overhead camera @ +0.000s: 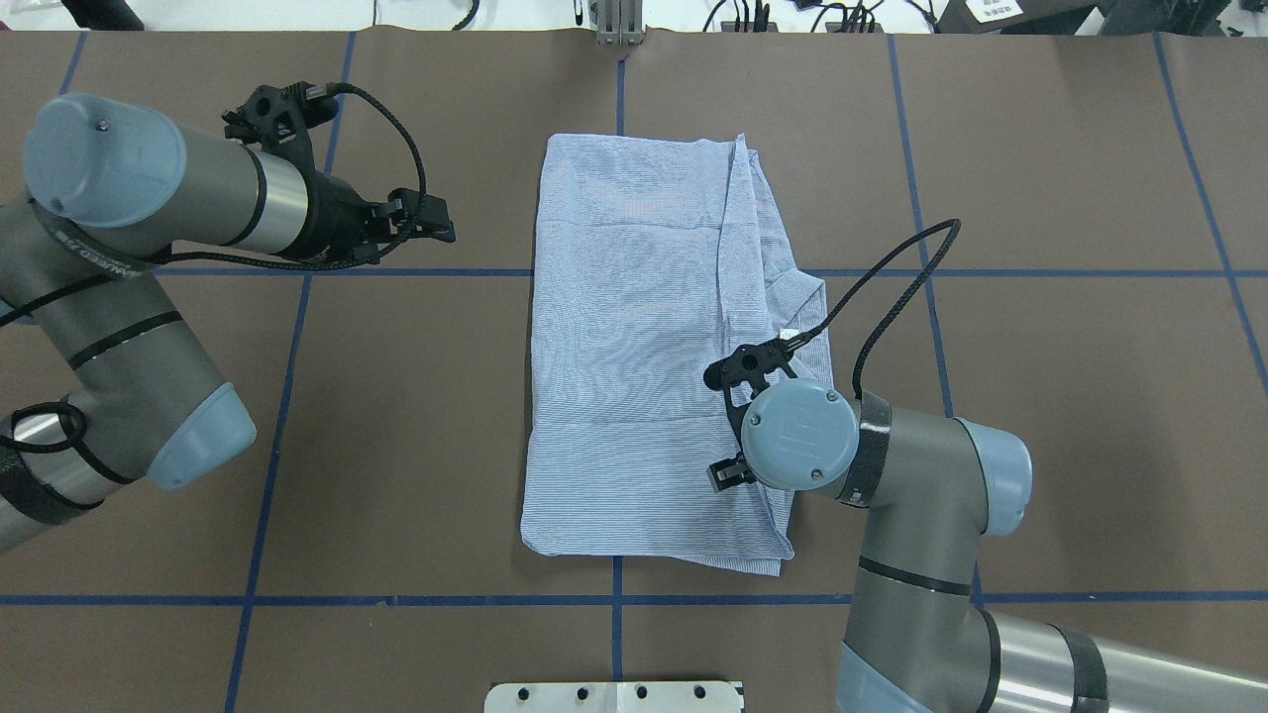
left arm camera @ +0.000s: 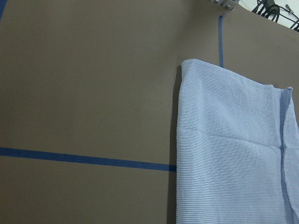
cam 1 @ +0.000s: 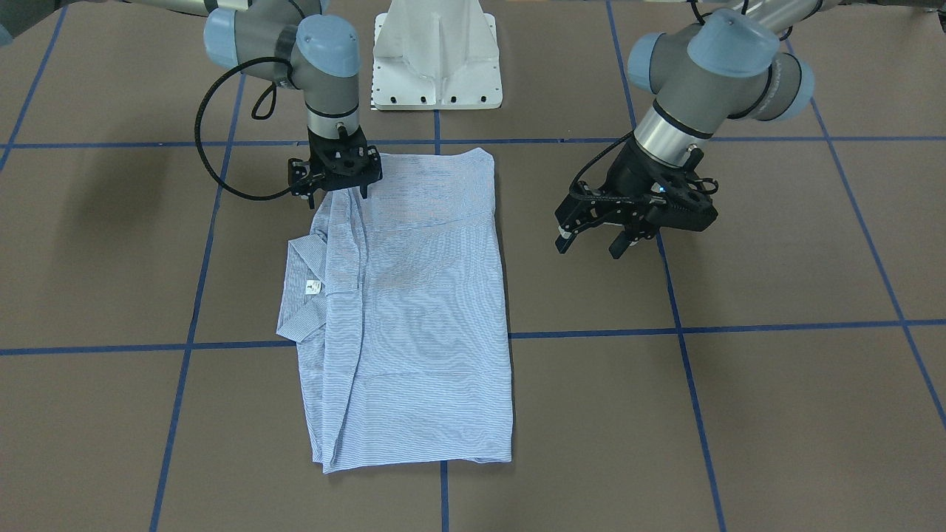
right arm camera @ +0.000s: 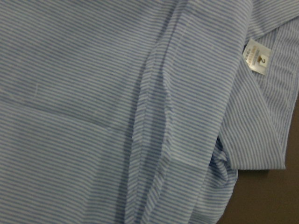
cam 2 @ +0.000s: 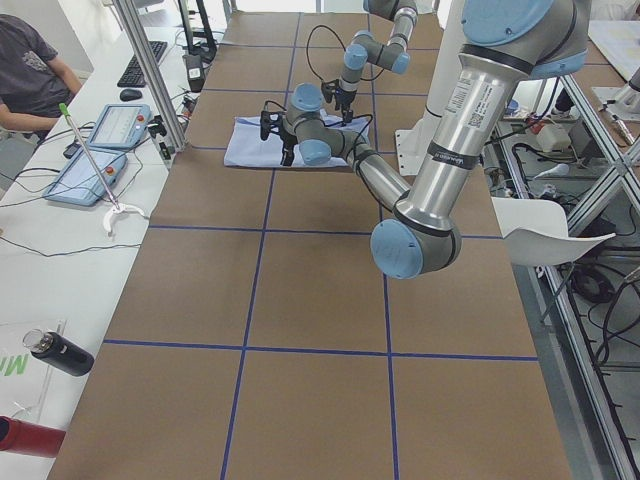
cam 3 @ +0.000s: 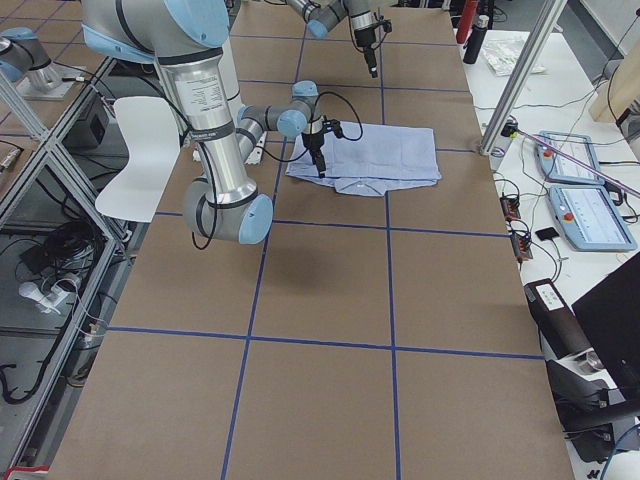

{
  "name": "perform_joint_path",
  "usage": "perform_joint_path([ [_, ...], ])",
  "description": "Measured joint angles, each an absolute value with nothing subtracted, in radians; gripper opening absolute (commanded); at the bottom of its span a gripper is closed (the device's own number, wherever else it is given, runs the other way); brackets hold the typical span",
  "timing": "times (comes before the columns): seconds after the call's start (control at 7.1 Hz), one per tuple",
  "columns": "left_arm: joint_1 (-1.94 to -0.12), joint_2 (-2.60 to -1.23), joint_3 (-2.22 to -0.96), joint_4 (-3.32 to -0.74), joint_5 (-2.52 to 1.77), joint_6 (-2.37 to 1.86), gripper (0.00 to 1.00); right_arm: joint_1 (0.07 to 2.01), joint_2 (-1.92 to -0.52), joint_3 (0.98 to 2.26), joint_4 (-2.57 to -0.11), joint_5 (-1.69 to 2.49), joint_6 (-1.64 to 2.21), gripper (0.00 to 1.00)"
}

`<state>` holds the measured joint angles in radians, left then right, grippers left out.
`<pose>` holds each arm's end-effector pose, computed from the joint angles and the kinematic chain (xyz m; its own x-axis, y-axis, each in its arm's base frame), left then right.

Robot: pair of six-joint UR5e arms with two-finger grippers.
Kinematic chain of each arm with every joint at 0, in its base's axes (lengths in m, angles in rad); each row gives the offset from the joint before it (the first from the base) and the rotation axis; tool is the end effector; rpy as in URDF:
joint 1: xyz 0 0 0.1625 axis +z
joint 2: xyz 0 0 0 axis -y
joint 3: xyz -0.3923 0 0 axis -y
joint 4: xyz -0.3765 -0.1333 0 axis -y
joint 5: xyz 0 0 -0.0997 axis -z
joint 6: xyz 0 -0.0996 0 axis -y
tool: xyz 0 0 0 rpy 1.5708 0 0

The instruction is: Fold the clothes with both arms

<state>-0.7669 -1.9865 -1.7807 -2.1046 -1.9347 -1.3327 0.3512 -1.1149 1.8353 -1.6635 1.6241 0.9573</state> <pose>0.3561 -0.4790 0.2468 0.3774 -0.0576 -0.9243 0.3340 0.9394 0.0779 -0.5144 -0.3248 0.2883 0.8023 -0.3183 0.5050 0.1807 0.9358 0.3029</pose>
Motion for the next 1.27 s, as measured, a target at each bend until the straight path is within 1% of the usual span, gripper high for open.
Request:
perform_joint_path([
  [0.56,-0.757,-1.991,-1.77,-2.105,-1.936,-1.336,1.0,0.359,-1.119,1.811,-1.675,1.623,0.947,1.0],
  [1.27,-0.738,-1.996,-1.771,-2.105,-1.933,-1.339,1.0,0.437,-1.161,1.826,-1.683,1.651,0.845,1.0],
])
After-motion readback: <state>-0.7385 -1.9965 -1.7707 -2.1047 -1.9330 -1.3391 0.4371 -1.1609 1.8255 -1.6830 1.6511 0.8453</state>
